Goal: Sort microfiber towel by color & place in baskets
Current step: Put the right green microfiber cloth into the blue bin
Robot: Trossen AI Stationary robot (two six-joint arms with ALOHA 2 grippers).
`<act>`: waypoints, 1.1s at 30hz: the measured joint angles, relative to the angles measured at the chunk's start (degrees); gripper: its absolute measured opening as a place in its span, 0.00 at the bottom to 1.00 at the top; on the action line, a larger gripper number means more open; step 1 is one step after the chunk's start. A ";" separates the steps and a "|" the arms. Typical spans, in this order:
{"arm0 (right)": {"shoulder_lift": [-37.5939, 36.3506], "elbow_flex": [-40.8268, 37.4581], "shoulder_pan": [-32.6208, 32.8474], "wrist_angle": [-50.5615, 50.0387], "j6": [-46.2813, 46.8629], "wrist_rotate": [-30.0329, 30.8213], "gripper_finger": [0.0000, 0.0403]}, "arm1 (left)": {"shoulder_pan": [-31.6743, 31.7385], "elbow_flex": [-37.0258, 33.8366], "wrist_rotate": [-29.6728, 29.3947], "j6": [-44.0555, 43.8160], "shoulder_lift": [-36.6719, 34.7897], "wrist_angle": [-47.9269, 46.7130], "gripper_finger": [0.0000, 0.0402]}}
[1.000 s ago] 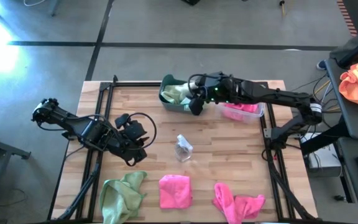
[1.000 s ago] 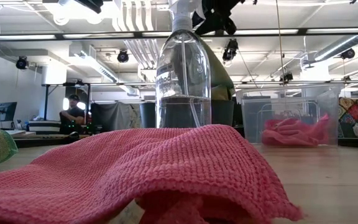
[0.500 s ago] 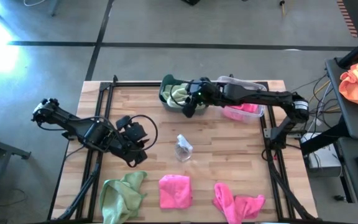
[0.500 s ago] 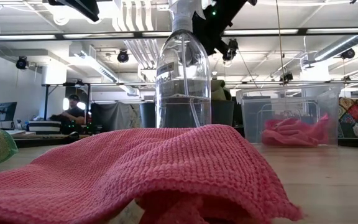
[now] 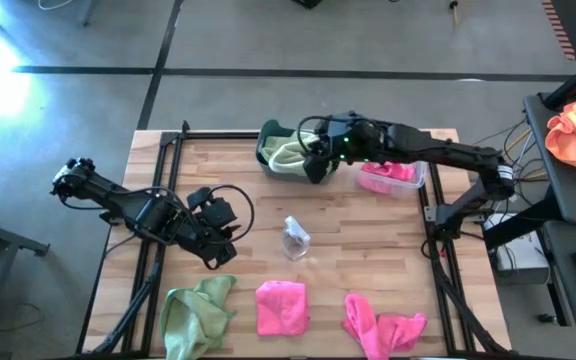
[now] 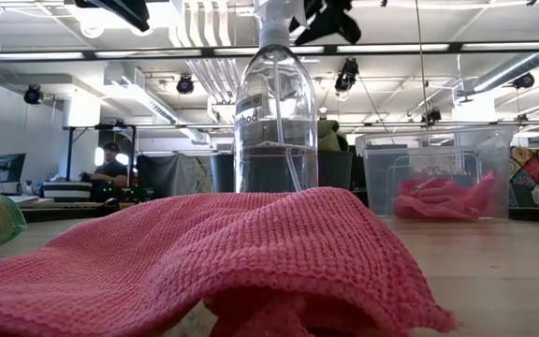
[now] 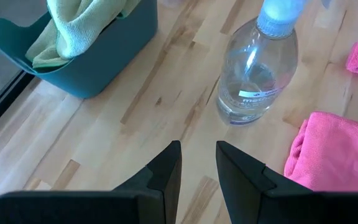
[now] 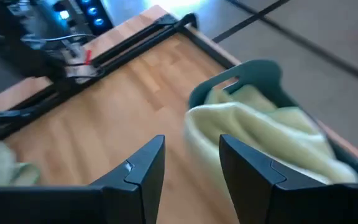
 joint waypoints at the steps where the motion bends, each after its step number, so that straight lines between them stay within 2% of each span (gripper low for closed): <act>1: -0.43 0.60 0.75 -1.16 0.74 -0.20 0.36 | 0.00 0.00 0.00 0.64 0.00 0.08 0.21; 10: 0.07 5.44 10.55 -11.26 6.43 1.75 0.32 | 0.00 0.27 0.04 8.62 0.00 1.84 0.21; 22: 1.72 6.31 25.53 -34.74 29.89 0.88 0.32 | 0.00 0.33 0.09 12.06 -0.57 2.15 0.21; 26: 3.10 6.31 29.89 -35.63 35.59 -2.86 0.32 | 0.00 0.33 0.09 12.24 -0.61 2.15 0.21; 33: 8.34 6.31 35.46 -35.74 39.81 -10.57 0.32 | 0.00 0.33 0.09 12.24 -0.66 2.11 0.21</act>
